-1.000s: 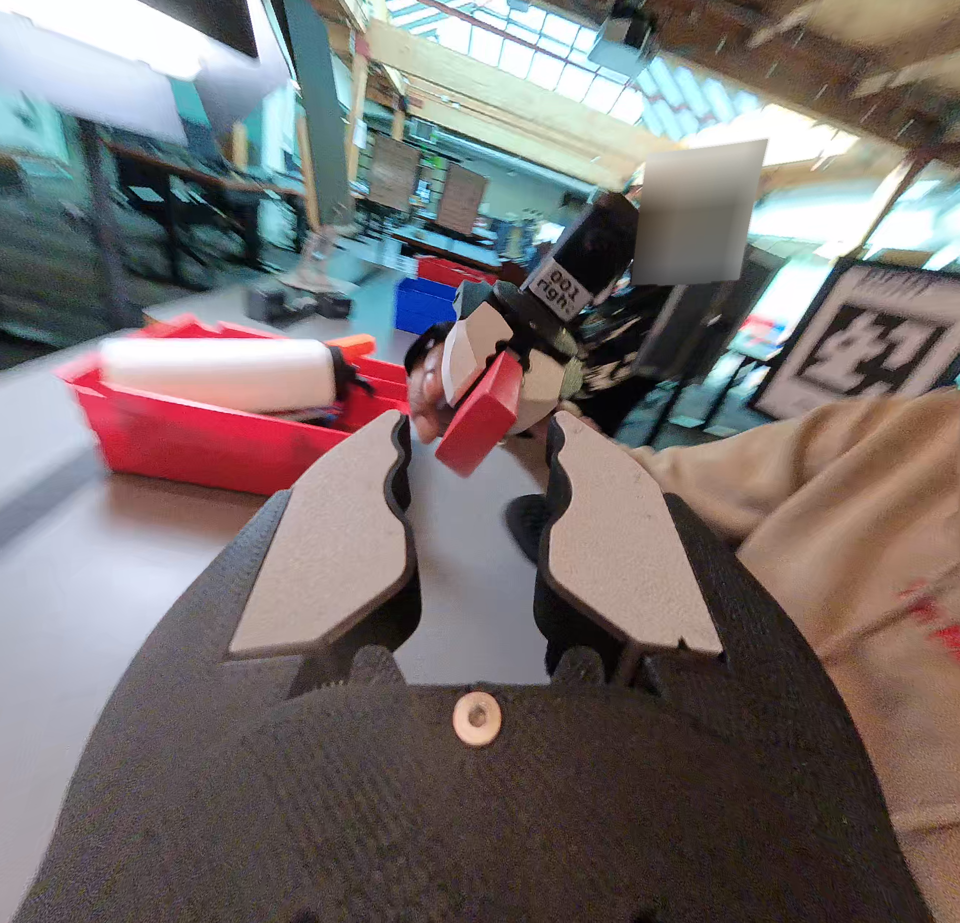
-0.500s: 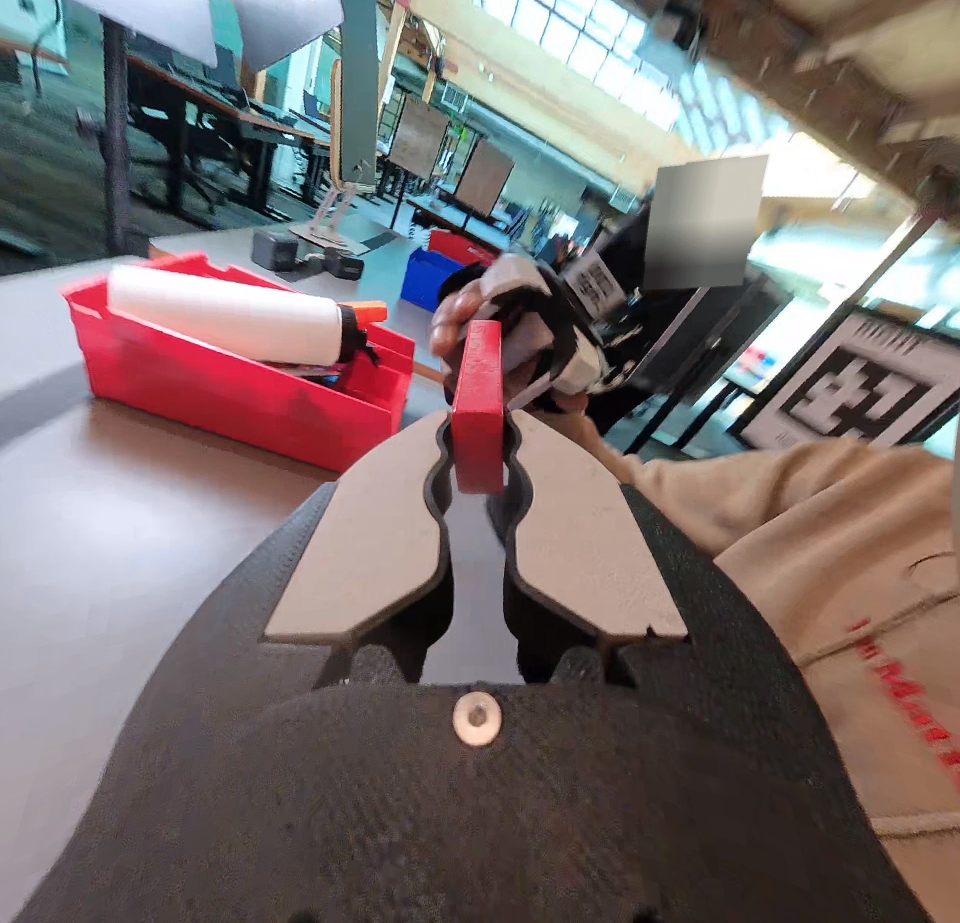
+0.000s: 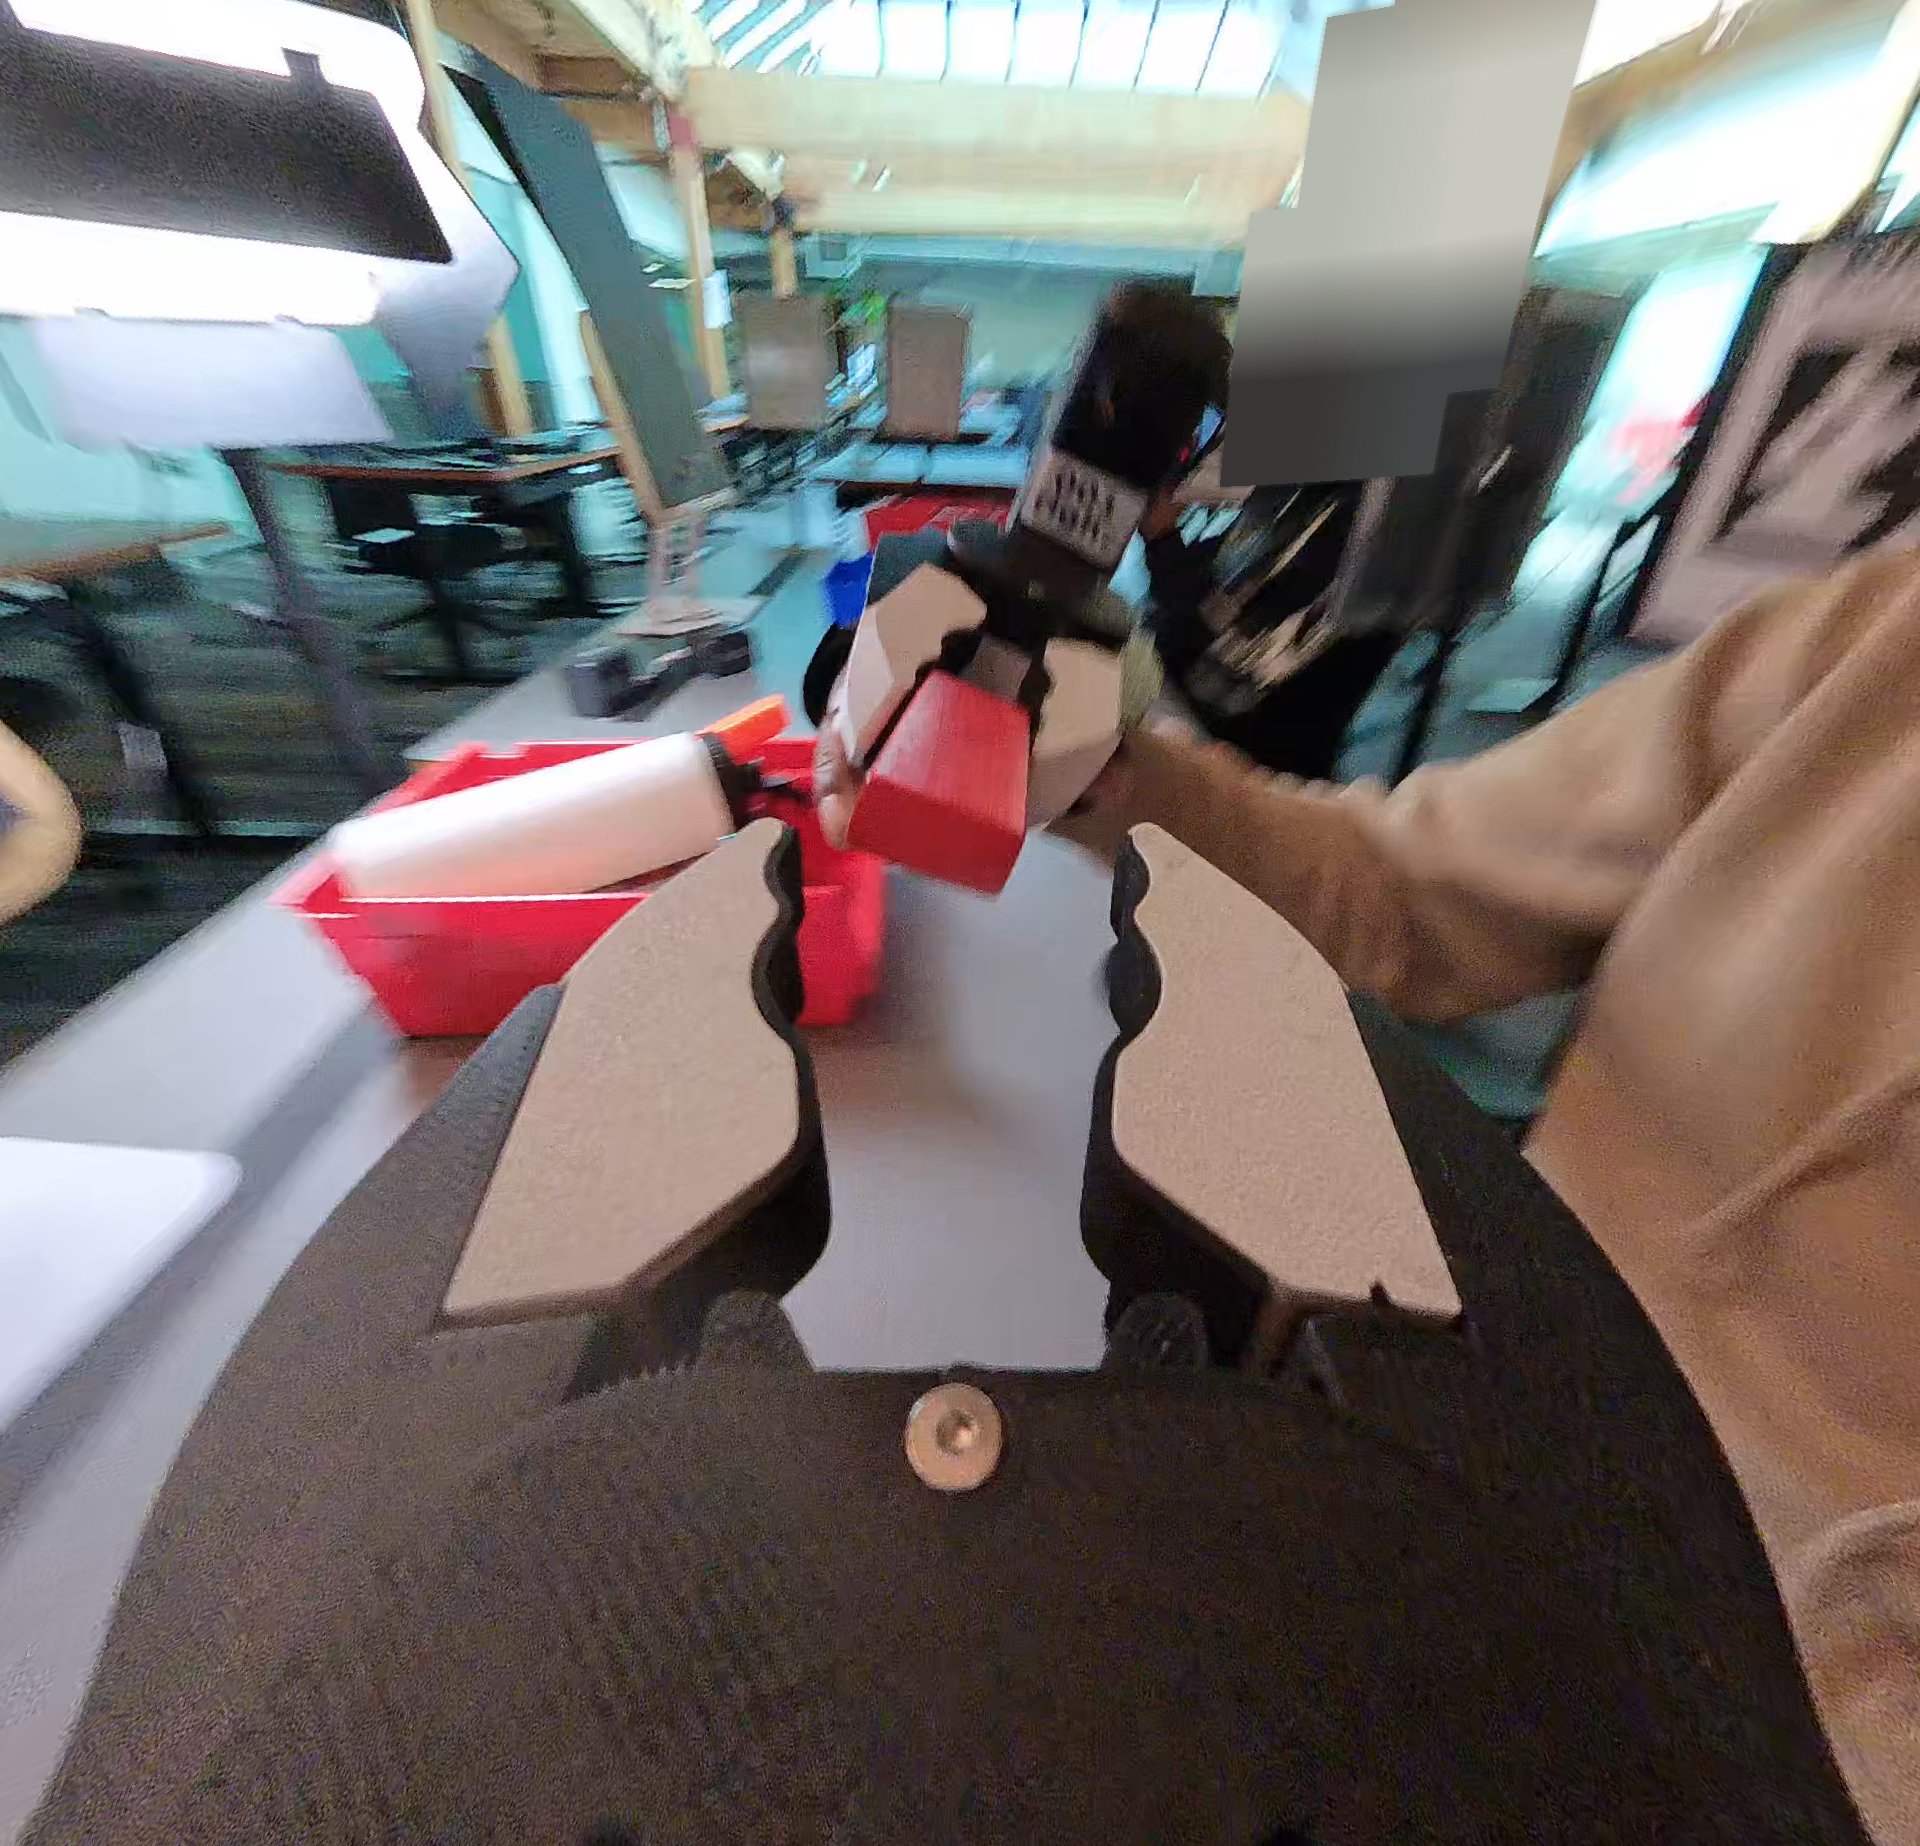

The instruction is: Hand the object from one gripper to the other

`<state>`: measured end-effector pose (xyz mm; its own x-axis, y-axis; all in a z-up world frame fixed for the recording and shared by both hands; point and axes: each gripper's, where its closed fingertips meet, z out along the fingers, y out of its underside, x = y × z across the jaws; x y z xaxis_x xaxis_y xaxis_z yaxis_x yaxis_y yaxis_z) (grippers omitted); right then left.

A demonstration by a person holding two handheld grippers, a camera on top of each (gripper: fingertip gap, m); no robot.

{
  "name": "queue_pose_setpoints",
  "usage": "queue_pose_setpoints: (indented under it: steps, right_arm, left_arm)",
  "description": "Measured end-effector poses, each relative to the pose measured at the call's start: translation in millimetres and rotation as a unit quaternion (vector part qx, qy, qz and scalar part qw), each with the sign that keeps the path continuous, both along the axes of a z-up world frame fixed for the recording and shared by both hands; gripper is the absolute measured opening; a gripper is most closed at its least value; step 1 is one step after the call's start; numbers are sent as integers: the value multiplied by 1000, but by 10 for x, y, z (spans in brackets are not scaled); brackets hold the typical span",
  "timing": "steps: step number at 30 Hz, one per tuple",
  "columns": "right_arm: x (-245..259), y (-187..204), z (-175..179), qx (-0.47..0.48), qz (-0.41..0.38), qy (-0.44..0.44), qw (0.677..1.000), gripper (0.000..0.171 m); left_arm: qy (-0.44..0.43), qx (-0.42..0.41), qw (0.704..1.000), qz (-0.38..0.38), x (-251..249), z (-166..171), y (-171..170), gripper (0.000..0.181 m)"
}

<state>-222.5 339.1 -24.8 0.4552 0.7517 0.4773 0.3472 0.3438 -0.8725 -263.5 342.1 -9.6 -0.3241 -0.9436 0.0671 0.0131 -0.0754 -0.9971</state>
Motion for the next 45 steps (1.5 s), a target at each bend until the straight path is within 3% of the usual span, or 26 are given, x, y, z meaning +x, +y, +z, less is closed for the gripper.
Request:
queue_pose_setpoints:
  steps: [3, 6, 8, 11, 13, 17, 20, 25, 28, 34, 36, 39, 42, 43, 45]
  right_arm:
    - [-6, -98, 49, -86, 65, 68, 992, 34]
    - [-141, -133, -52, -149, 99, 75, 981, 34]
    - [-141, -79, -43, -147, 90, 88, 981, 34]
    - [-12, 145, 50, -101, 9, 113, 988, 41]
    - [134, 326, 89, -77, -68, 123, 987, 41]
    - [250, 510, 110, -150, -131, 195, 960, 53]
    - [207, 593, 52, -183, -161, 220, 945, 78]
    - [114, 659, -193, -221, -204, 161, 940, 110]
    - [102, 661, -316, -240, -216, 125, 938, 115]
    - [26, 698, -570, -236, -234, 51, 942, 117]
    - [36, 705, -600, -241, -216, 51, 945, 117]
    - [84, 609, -395, -225, -128, 96, 961, 116]
    - [257, 325, 21, -161, -17, 163, 973, 116]
    - [344, 273, 117, -136, -13, 170, 976, 116]
    - [427, 182, 214, -99, -16, 153, 983, 116]
  left_arm:
    - [28, 123, 991, 50, 22, -62, -78, 56]
    - [30, 134, 989, 59, 94, -81, -116, 35]
    - [53, 106, 991, 62, 111, -120, -53, 35]
    - [40, 39, 994, 98, 126, -61, 155, 35]
    - [33, 28, 985, 169, 117, -53, 399, 35]
    - [35, 157, 931, 328, 95, -115, 742, 35]
    - [30, 256, 889, 377, 186, -189, 737, 35]
    - [14, 421, 823, 382, 356, -303, 529, 35]
    - [12, 528, 761, 376, 412, -378, 427, 35]
    - [23, 613, 707, 351, 531, -565, 318, 34]
    - [21, 585, 739, 334, 552, -588, 301, 37]
    - [-1, 456, 839, 296, 467, -454, 289, 49]
    - [-35, 215, 948, 233, 305, -226, 358, 42]
    - [-38, 120, 971, 202, 263, -173, 391, 42]
    - [-30, -54, 989, 132, 218, -131, 435, 41]
